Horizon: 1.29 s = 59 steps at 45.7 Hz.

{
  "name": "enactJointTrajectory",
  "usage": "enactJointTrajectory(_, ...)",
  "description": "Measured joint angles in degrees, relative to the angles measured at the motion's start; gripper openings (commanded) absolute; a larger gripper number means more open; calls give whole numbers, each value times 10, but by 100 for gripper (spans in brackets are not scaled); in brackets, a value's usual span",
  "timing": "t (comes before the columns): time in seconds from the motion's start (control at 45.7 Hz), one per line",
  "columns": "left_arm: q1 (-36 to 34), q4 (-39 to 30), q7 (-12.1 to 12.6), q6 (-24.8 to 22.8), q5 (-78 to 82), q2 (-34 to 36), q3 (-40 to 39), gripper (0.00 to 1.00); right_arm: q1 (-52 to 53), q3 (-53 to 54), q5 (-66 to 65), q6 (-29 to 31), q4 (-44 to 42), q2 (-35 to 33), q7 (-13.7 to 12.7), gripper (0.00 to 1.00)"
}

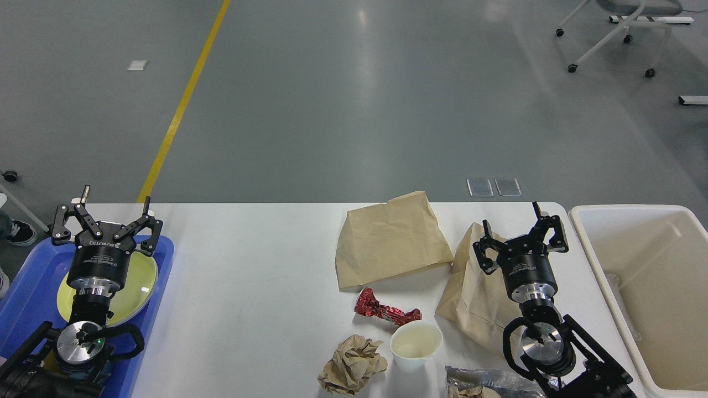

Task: Tidy desktop

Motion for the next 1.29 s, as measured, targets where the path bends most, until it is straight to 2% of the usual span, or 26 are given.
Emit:
enactJointTrajectory(0.153,0,0,0,0,0,0,0,96,1,6,4,0,6,-4,1,100)
enactJointTrajectory(0.415,0,0,0,0,0,0,0,96,16,51,38,0,8,-76,-1,100)
enactJointTrajectory(0.962,0,0,0,0,0,0,0,96,19,46,63,0,-2,-100,-3,100)
enactJointTrajectory(1.29,0,0,0,0,0,0,0,96,12,34,73,1,-3,-76,-3,100)
